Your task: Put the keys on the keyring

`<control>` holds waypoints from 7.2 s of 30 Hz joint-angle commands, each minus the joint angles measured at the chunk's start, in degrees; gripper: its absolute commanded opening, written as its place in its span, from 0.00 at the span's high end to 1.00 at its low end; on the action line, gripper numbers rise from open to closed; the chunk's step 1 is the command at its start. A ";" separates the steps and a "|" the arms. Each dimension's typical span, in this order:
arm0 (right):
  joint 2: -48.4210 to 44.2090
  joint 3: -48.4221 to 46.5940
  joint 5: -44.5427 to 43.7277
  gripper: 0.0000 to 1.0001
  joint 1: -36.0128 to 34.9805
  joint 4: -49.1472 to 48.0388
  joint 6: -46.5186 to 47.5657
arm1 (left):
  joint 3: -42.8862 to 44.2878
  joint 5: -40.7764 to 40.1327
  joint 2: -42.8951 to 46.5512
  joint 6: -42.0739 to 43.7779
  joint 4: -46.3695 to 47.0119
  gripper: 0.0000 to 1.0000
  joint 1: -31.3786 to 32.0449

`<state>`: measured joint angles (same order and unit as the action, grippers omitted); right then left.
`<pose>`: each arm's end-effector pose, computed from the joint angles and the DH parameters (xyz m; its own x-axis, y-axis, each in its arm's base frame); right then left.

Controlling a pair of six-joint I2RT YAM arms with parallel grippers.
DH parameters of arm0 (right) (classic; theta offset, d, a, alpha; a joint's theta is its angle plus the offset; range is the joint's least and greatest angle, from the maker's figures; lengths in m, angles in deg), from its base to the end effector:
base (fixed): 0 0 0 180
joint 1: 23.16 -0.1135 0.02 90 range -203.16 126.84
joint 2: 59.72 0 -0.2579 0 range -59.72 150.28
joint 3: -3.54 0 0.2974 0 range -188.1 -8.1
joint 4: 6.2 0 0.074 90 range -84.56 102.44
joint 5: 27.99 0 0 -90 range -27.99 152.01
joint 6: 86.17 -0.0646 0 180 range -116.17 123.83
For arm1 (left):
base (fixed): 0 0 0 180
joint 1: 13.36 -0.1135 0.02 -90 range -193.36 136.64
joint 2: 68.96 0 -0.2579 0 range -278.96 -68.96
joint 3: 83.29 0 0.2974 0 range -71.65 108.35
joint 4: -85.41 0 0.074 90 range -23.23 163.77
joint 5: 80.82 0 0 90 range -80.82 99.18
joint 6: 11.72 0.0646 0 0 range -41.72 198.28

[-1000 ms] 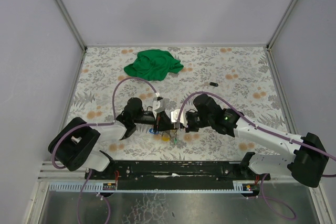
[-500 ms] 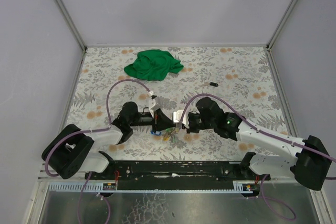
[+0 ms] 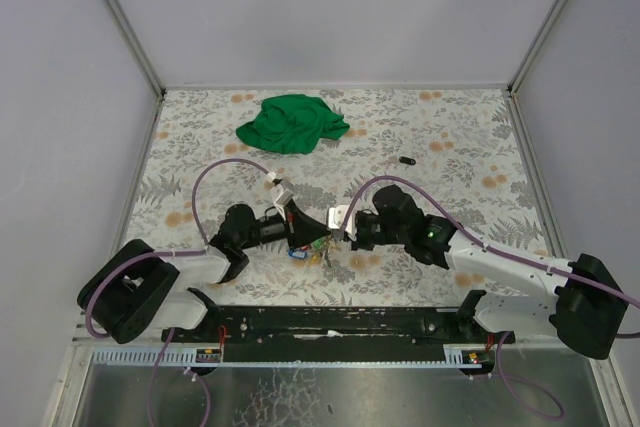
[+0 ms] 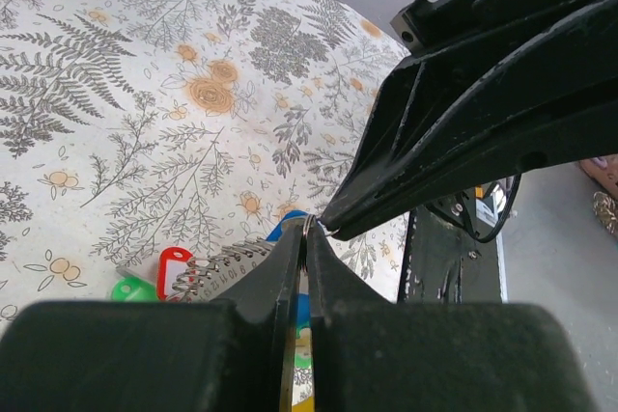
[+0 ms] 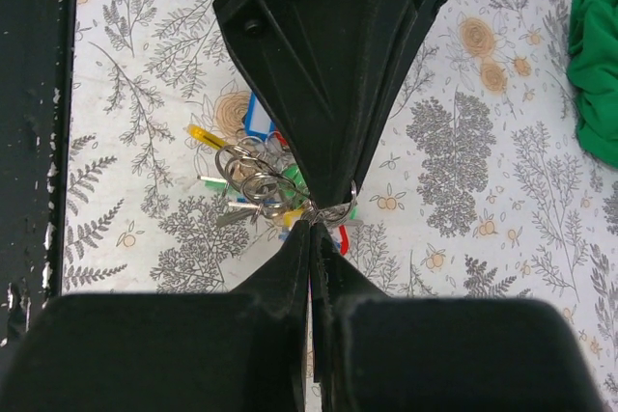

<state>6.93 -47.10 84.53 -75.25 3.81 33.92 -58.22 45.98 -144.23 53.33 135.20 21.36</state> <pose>0.1794 0.2707 0.2096 0.2382 -0.4479 -0.8618 -0.9487 0.0826 -0.3052 0.2003 -0.1859 0.1335 -0.4054 -0.1300 -0.9048 0.8574 0.2891 -0.4257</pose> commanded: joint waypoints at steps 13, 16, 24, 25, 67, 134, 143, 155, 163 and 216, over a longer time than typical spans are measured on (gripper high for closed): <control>4.23 -8.91 -8.00 1.00 -0.47 3.48 0.00 | -0.76 -20.26 15.37 9.38 -13.62 0.58 -1.19; 7.71 -11.41 -9.62 1.00 -0.31 3.42 -0.12 | -1.54 -23.73 16.20 8.15 -14.84 0.55 -1.39; 11.40 -9.94 -14.30 1.00 -0.20 3.62 -6.58 | -1.03 -27.31 16.23 3.56 -18.65 0.52 -1.61; 11.06 -9.04 -14.91 1.00 -0.20 4.10 -7.87 | -0.84 -26.88 16.02 2.95 -19.16 0.52 -1.66; 8.98 0.98 -23.75 0.62 0.28 2.11 -39.66 | 16.83 -31.91 -14.93 5.01 -39.20 0.65 2.87; 23.69 2.46 -10.05 0.80 6.48 -15.55 -50.51 | 9.99 -18.53 -11.57 4.21 -28.08 0.62 1.76; 20.66 2.04 -10.01 0.97 6.48 -13.81 -48.27 | 9.17 -18.43 -10.68 3.31 -26.47 0.62 1.79; 14.20 3.19 -9.30 1.00 6.47 -16.74 -39.04 | 5.72 -14.40 -7.15 -0.01 -20.56 0.62 -1.62; 9.27 6.20 -6.16 1.00 6.44 -26.39 -31.02 | 3.27 -11.75 -0.23 0.20 -17.40 0.60 -3.58; 4.55 10.89 -3.13 1.00 6.39 -35.10 -27.88 | -10.83 -21.35 9.16 -67.21 -13.51 0.11 0.75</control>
<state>12.75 -36.44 79.77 -69.11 -26.77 6.79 -67.24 25.45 -129.87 -4.68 108.10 19.98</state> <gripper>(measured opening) 0.036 0.905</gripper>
